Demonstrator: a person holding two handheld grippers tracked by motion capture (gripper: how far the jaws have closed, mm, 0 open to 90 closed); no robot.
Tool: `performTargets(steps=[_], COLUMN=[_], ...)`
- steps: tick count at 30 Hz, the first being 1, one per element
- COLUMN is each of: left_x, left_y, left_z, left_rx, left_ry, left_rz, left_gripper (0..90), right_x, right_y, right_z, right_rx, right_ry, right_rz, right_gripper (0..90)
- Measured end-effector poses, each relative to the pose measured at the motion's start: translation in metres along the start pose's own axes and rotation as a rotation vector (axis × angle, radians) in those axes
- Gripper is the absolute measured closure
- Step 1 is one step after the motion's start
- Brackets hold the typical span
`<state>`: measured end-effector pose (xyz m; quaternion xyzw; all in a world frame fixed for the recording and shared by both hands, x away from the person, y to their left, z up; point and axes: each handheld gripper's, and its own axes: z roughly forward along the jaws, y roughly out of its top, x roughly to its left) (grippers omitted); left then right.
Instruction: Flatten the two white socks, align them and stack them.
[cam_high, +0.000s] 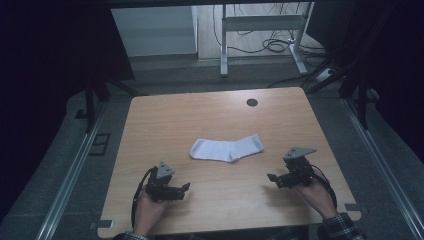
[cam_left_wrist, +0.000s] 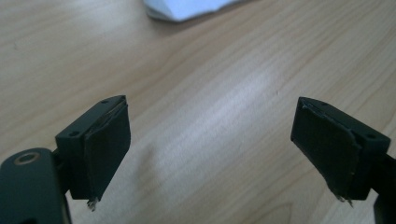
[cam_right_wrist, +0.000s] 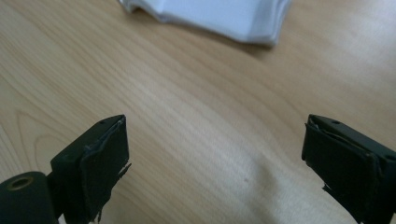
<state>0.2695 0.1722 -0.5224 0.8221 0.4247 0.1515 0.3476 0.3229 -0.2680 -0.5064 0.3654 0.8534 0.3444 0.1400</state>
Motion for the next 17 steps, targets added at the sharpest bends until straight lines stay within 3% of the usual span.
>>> performTargets(steps=[9, 11, 17], left_x=[-0.009, -0.009, -0.007], left_y=[-0.014, -0.015, -0.018], left_z=[0.009, 0.011, 0.012], left_rx=[0.064, 0.065, 0.042], left_ry=[0.003, -0.004, -0.007], left_rz=[0.022, 0.021, 0.027], left_gripper=[11.9, 11.2, 11.2], right_x=[0.003, 0.003, 0.002], right_y=[-0.018, -0.021, -0.024], right_z=[0.017, 0.019, 0.019], right_rx=[0.083, 0.072, 0.049], right_ry=[-0.007, 0.017, 0.025], right_rz=[-0.041, -0.03, -0.04], right_gripper=[6.6, 6.3, 5.5])
